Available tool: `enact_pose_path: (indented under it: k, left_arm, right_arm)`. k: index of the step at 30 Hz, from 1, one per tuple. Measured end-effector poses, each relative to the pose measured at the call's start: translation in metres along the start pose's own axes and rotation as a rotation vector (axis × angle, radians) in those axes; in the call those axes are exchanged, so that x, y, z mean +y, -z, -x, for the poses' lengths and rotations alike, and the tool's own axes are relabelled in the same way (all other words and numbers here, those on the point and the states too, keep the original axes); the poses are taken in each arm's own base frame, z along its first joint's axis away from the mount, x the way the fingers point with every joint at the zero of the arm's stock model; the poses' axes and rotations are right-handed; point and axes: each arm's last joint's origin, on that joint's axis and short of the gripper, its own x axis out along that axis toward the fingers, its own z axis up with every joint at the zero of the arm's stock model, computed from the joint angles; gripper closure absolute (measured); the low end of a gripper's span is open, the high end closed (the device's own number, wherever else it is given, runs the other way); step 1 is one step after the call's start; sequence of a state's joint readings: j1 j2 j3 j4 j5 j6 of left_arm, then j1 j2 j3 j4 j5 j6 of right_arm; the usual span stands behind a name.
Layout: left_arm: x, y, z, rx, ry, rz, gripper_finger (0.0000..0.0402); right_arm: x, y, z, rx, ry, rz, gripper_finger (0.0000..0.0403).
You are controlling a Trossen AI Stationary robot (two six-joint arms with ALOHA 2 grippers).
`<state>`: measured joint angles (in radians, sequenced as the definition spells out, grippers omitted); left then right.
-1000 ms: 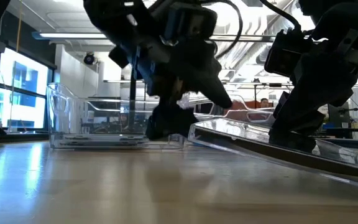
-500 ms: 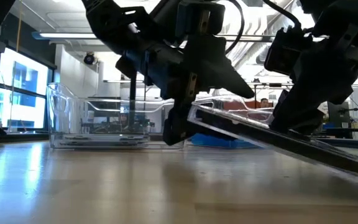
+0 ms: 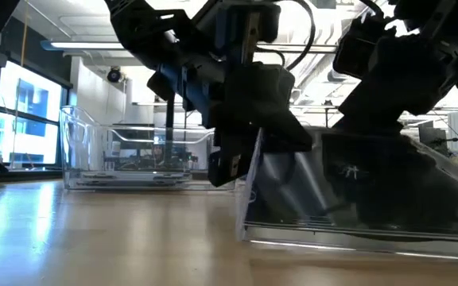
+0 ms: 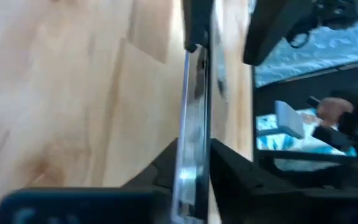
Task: Pick & place jewel cases by type
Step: Put the black CD case into the left transparent bin
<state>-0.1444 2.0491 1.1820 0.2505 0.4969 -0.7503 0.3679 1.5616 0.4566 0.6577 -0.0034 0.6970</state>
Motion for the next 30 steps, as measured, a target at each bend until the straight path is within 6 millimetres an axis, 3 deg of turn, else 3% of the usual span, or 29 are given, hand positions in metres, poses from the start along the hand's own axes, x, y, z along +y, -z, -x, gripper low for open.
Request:
enact_pose_path:
  k: [6,13,19,30]
  left_arm:
    - [-0.003,0.000,0.001,0.030,0.046,-0.013,0.0391]
    - [-0.006,-0.002,0.001,0.044,0.112,-0.046,0.0369]
    - [-0.009,-0.001,0.001,0.089,0.187,-0.057,0.0382]
    - [-0.010,0.002,0.001,0.181,0.273,-0.026,0.0381]
  right_arm:
    - [0.003,-0.003,0.000,-0.028,-0.027,-0.001,0.0284]
    - [0.009,-0.008,0.001,-0.051,-0.129,0.002,0.0284]
    - [0.013,-0.010,0.002,-0.051,-0.201,-0.041,0.0284]
    - [0.032,-0.032,0.011,-0.262,-0.424,-0.071,0.0284]
